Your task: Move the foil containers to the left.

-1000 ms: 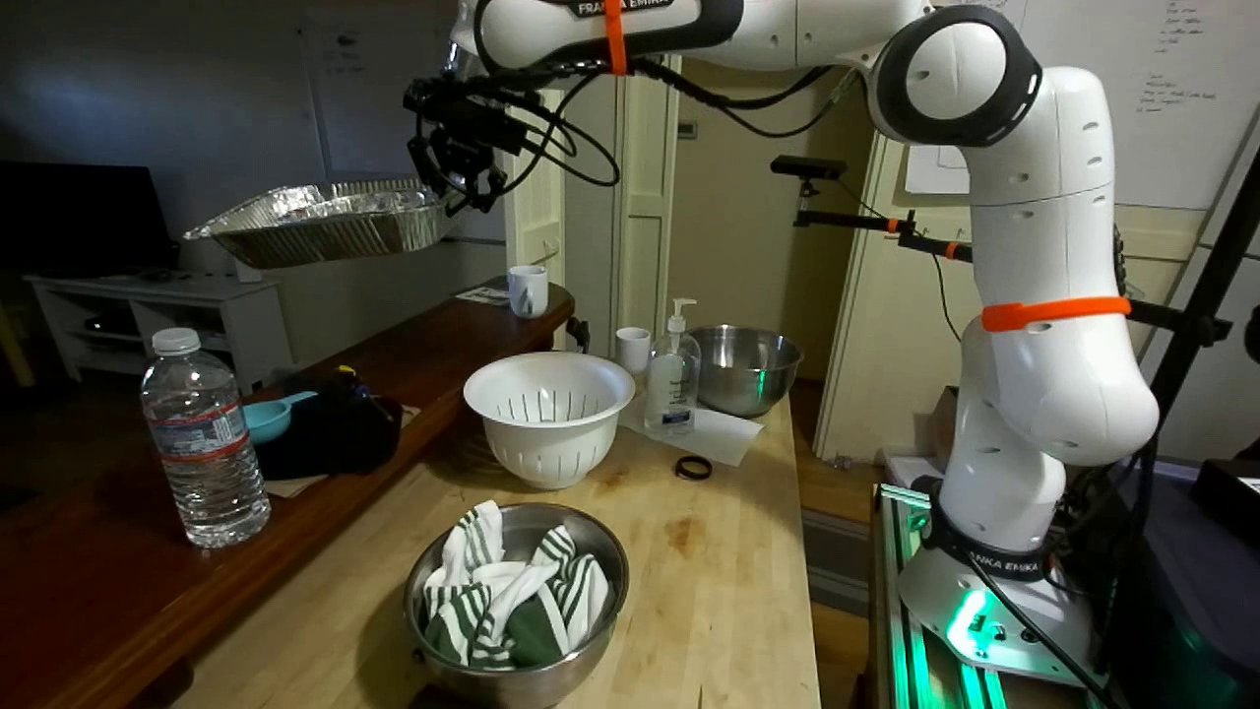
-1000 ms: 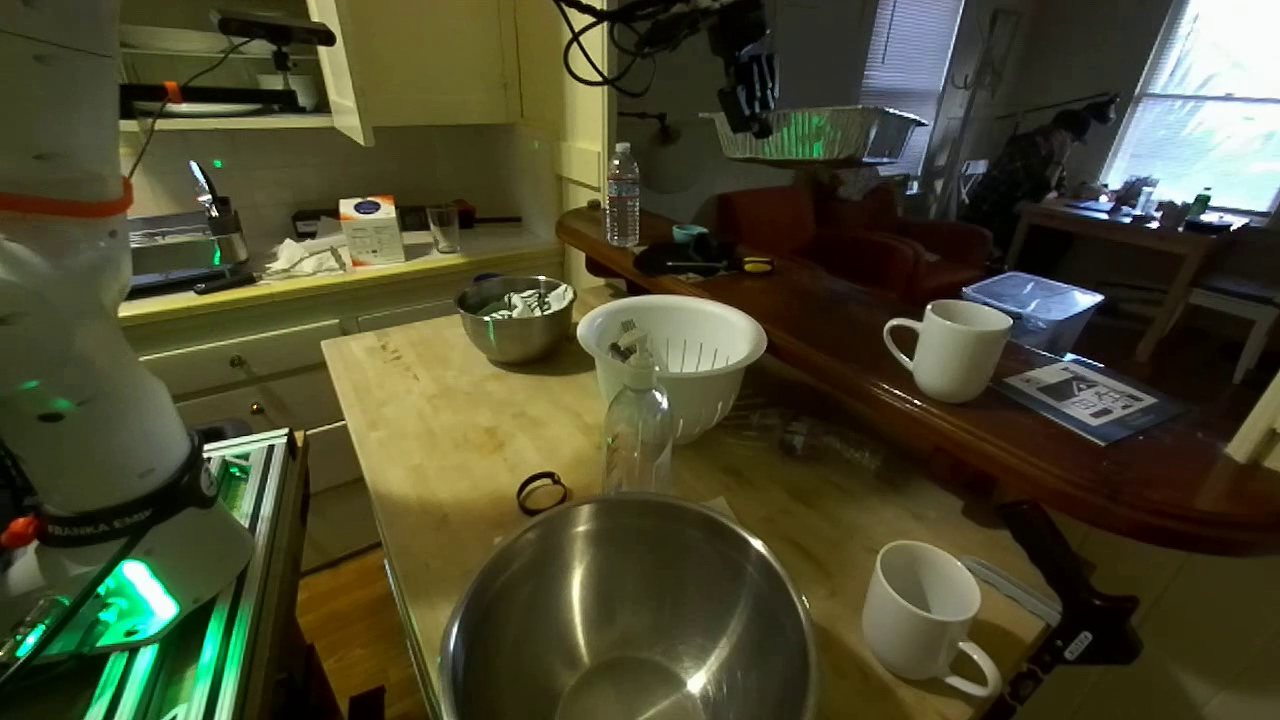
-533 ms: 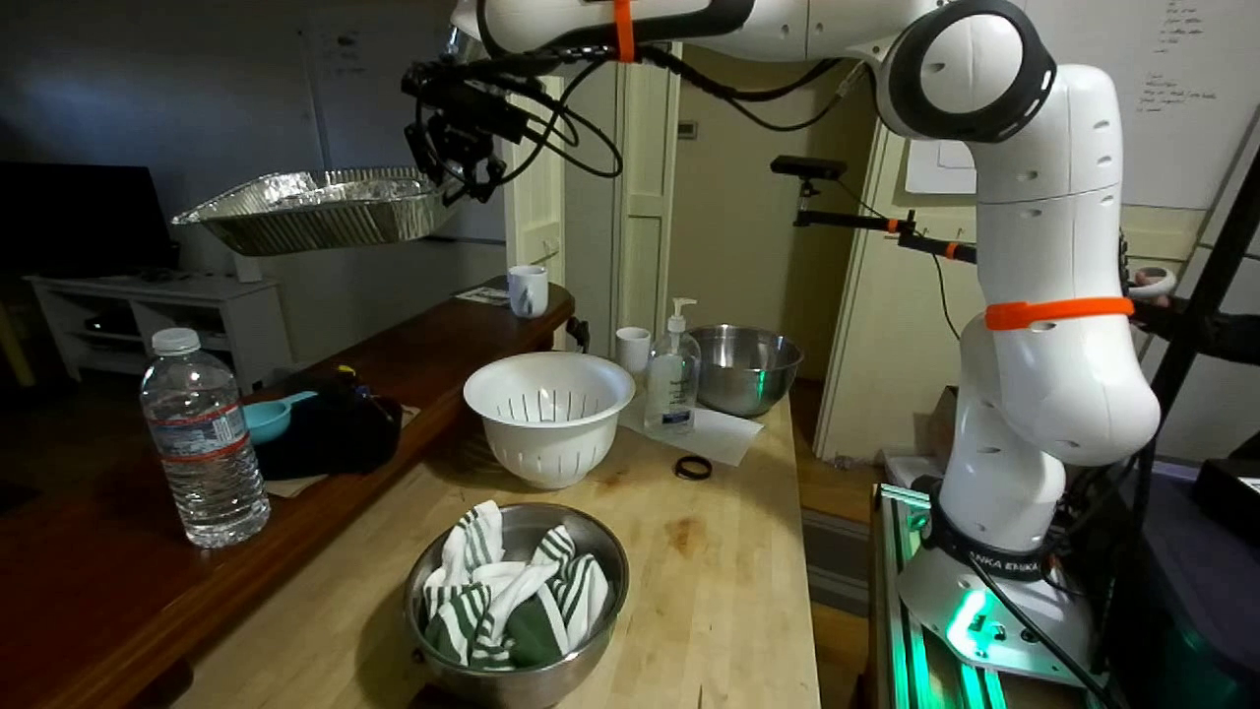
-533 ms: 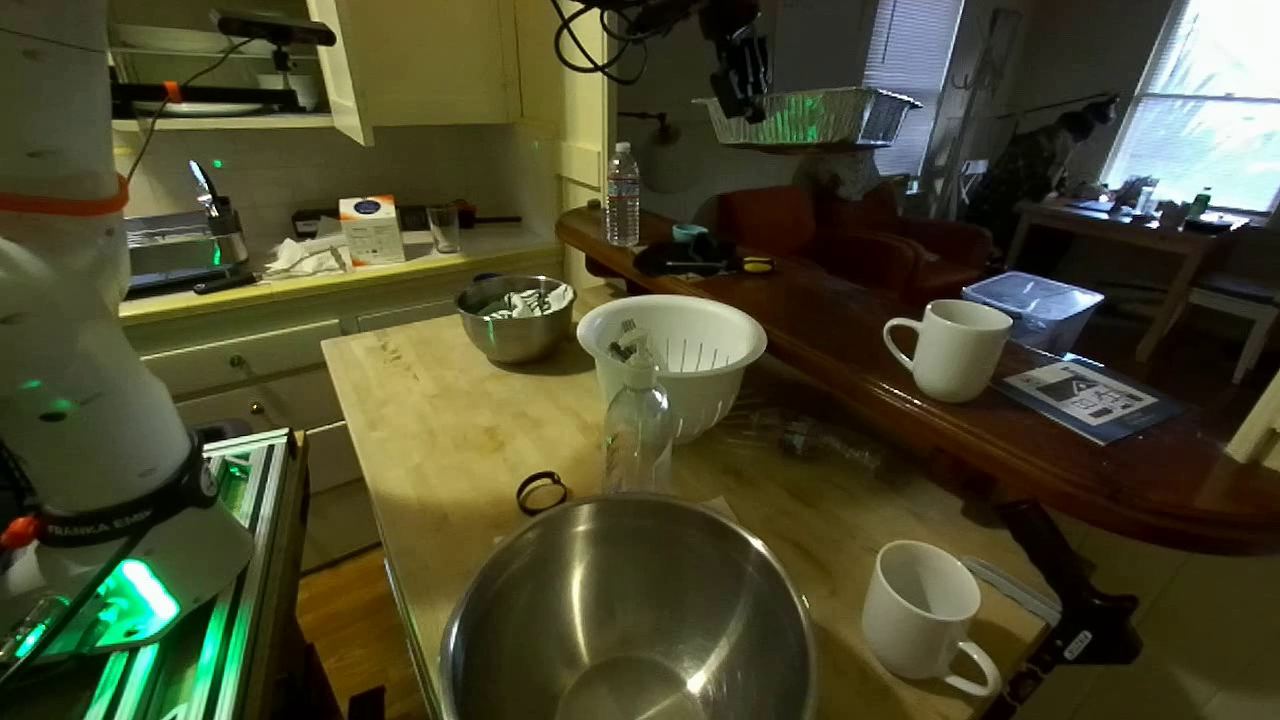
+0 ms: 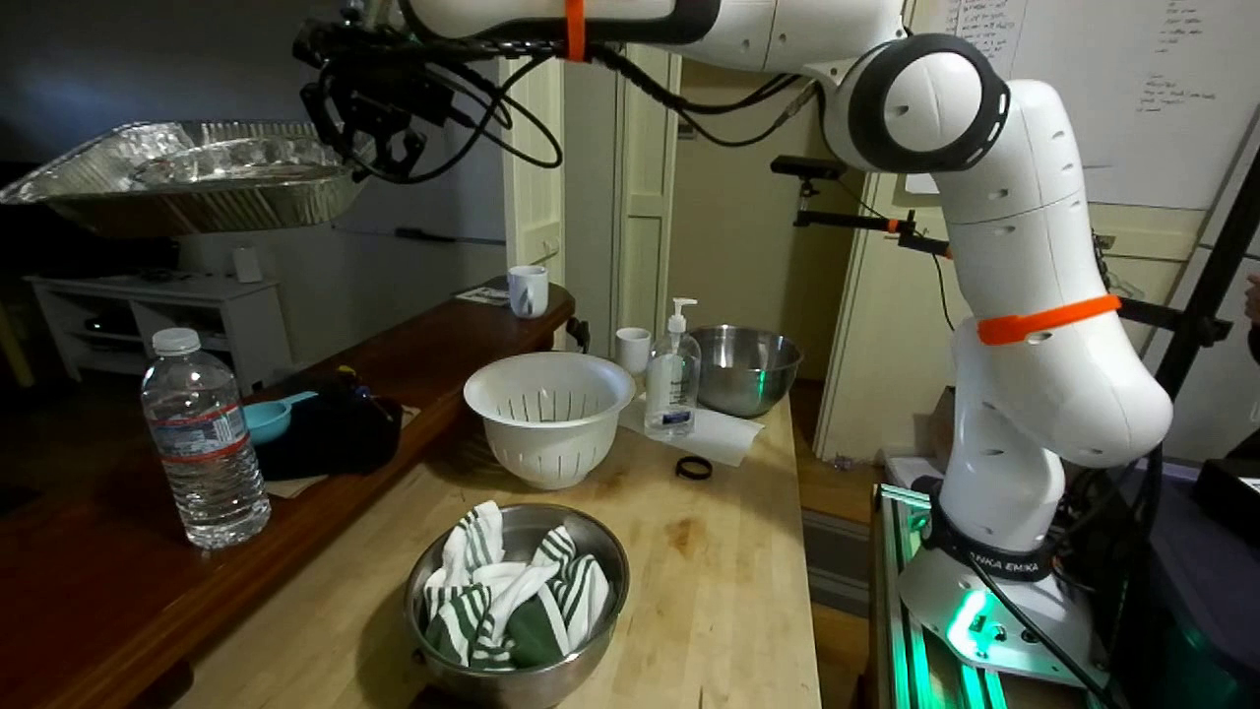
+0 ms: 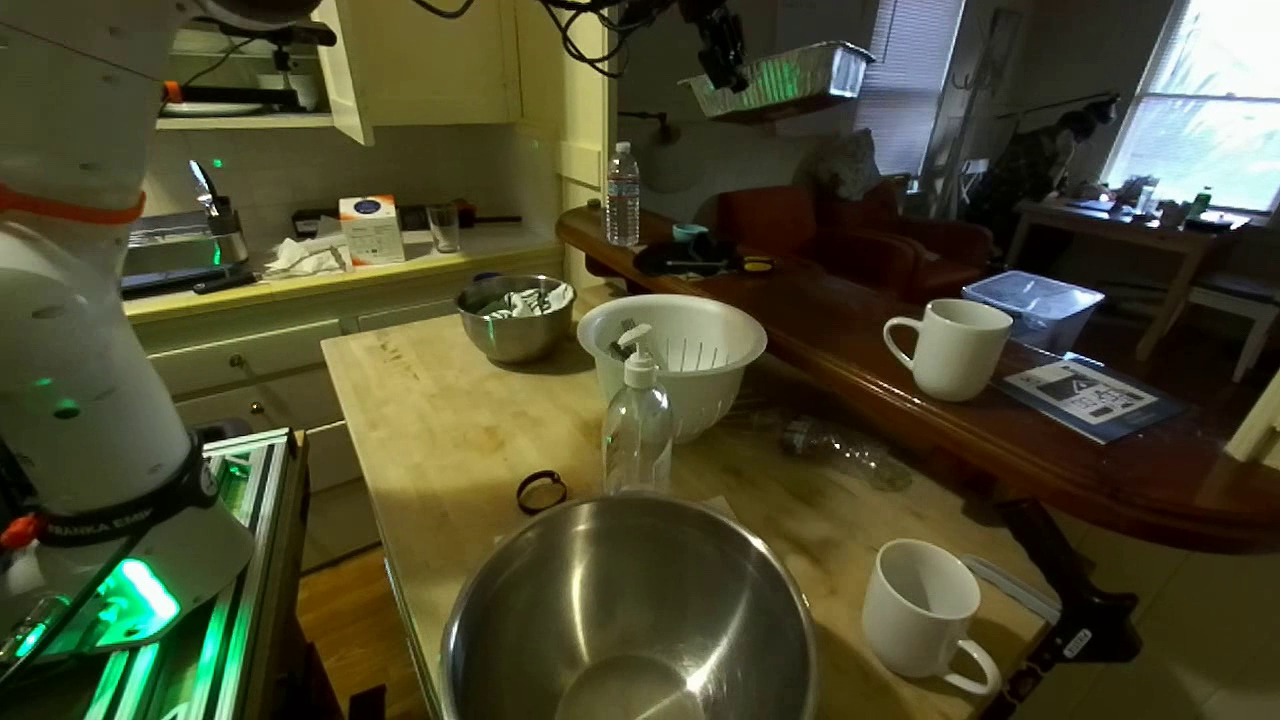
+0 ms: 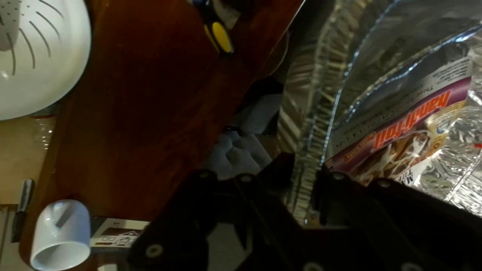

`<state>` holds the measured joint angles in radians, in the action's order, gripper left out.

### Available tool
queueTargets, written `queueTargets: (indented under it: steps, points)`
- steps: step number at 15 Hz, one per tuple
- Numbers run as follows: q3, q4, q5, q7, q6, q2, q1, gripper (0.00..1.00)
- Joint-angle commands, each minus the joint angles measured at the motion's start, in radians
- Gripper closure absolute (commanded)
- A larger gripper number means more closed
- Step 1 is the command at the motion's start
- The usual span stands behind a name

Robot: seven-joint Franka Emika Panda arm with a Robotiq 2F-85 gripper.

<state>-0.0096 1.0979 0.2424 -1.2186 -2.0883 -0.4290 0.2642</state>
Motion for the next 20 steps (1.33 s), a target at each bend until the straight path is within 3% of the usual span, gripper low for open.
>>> queueTargets:
  steps: [1,5,9,16,17,18,20]
  points:
    - [0.015,-0.235,0.040,0.033,0.057,-0.137,0.074,0.96]
    - [0.024,-0.417,0.046,0.093,0.081,-0.239,0.140,0.96]
    - [0.060,-0.533,-0.040,0.156,0.016,-0.315,0.174,0.96]
    - [0.100,-0.671,-0.137,0.293,0.066,-0.390,0.246,0.96]
    - [0.092,-0.566,-0.107,0.237,0.028,-0.337,0.227,0.86]
    - [0.069,-0.696,-0.128,0.263,0.085,-0.406,0.251,0.86]
    - [0.069,-0.710,-0.129,0.272,0.086,-0.412,0.258,0.86]
